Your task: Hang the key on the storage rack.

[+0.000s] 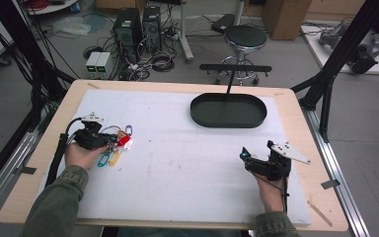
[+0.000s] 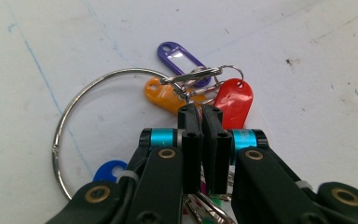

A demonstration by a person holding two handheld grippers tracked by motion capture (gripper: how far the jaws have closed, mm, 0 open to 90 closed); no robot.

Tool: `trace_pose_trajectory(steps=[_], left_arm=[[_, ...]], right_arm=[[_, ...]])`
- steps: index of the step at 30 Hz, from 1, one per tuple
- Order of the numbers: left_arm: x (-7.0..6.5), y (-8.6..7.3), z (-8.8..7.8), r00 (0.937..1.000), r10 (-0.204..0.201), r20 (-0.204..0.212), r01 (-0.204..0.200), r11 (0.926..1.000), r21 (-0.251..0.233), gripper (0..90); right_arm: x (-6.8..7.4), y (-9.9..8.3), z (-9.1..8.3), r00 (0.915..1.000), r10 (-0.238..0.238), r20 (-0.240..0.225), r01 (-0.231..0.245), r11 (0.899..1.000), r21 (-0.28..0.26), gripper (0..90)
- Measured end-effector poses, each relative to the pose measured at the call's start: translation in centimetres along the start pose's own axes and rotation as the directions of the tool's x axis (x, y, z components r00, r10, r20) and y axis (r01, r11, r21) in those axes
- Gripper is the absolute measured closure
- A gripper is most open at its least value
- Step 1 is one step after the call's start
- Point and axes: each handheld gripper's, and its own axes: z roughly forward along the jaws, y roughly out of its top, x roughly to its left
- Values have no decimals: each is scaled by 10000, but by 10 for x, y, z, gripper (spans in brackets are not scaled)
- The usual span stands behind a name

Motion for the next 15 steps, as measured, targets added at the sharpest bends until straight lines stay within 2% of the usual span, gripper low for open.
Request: trace_pose_trajectory(steps=[7, 14, 15], left_arm=[[1, 3, -11, 9998, -185, -42, 184, 9994, -285, 867], [-1, 10, -23, 9995, 280, -169, -281, 9996, -102, 868], [-1, 13, -26, 9998, 183, 51, -181, 9994, -295, 868]], right_arm=[[0, 0, -1, 10000, -46, 1, 46, 10000, -20, 5], [-1, 1, -1, 10000, -34, 25, 34, 10000, -71, 5], [0, 1, -2, 10000, -47, 15, 47, 10000, -83, 5]])
